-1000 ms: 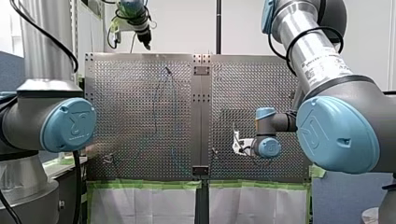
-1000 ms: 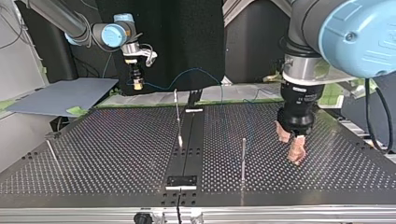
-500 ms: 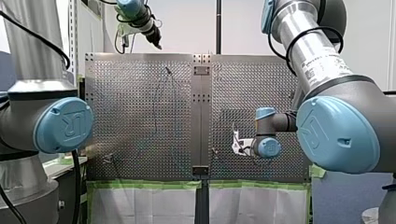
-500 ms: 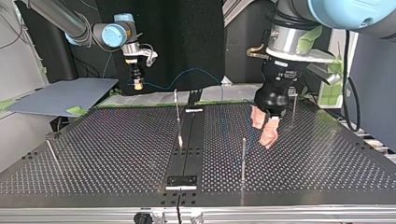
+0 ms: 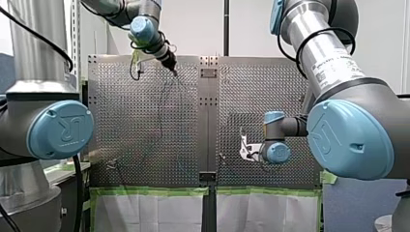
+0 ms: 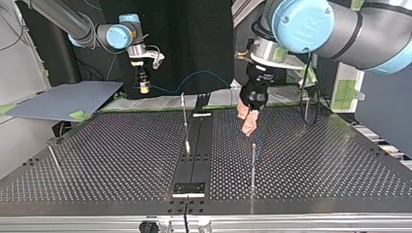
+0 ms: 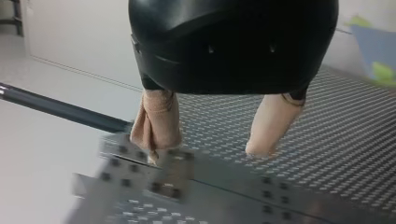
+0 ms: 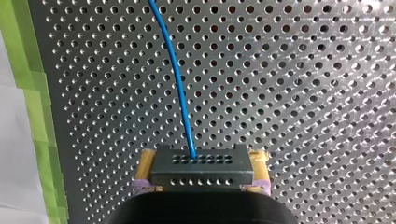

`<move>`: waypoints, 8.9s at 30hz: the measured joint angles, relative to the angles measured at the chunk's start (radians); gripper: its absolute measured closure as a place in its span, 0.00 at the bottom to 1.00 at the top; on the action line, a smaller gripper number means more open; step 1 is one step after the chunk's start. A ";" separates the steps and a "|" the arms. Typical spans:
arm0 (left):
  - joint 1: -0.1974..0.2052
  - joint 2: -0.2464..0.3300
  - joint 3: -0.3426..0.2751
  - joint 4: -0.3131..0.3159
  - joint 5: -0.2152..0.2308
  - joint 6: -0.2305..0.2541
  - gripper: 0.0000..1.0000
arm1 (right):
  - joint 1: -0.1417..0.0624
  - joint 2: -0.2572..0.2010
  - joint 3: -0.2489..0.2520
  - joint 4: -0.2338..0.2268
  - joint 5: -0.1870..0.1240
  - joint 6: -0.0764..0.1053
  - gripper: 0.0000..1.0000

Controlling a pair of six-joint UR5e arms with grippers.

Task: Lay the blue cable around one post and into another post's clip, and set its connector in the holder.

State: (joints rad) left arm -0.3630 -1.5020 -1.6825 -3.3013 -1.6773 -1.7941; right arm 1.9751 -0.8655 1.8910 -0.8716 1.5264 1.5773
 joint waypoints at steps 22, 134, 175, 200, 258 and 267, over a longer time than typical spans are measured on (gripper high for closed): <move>-0.202 -0.175 -0.213 0.212 -0.195 -0.186 0.00 | -0.010 -0.001 0.000 0.004 0.006 0.003 0.99; -0.349 -0.700 -0.352 1.251 -0.288 -0.959 0.00 | 0.243 -0.236 0.097 0.011 0.070 0.025 0.99; -0.295 -0.782 -0.270 1.232 -0.331 -1.042 0.00 | 0.291 -0.259 0.111 0.015 0.068 0.033 0.99; -0.324 -0.781 -0.270 1.283 -0.468 -0.809 0.86 | 0.237 -0.264 0.172 0.045 0.162 -0.014 0.99; -0.307 -0.973 -0.143 1.295 -0.414 -0.246 0.86 | 0.036 0.184 -0.056 -0.082 0.117 -0.005 0.99; -0.294 -0.987 -0.106 1.288 -0.398 -0.163 0.86 | 0.030 0.189 -0.104 -0.058 0.115 -0.011 0.99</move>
State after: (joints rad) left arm -0.6570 -2.4894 -1.7885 -2.0130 -2.0750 -1.9572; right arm 2.0046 -0.6760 1.7866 -0.9295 1.6416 1.5665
